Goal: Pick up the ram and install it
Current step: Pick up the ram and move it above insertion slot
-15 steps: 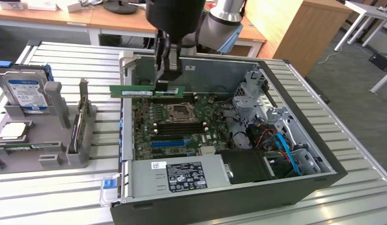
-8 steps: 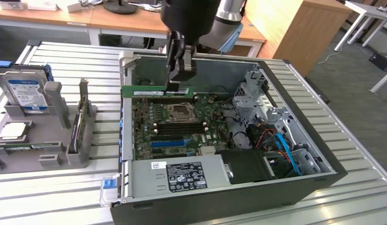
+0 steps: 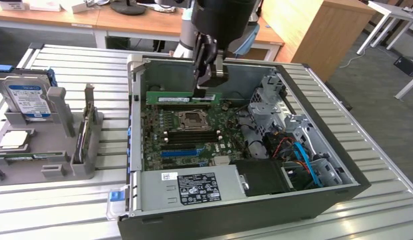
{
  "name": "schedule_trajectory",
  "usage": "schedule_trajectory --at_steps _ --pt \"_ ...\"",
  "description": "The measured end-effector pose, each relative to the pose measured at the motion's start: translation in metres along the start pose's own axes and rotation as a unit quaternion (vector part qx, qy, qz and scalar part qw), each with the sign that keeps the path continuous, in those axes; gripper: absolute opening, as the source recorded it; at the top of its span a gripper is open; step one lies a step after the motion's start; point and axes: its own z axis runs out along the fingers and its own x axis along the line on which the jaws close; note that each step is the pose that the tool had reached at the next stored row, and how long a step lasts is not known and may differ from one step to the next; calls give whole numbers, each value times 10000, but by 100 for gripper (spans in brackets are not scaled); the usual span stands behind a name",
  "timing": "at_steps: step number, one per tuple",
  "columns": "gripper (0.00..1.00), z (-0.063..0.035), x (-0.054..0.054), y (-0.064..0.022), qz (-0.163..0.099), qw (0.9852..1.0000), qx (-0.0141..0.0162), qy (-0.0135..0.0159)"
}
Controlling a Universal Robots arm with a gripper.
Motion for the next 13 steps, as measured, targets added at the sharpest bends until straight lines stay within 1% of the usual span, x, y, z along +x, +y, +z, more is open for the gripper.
schedule_trajectory --at_steps 6,13 --pt "12 -8 1 -191 0 10000 0 0" --pt "12 -17 1 -375 1 10000 0 0"
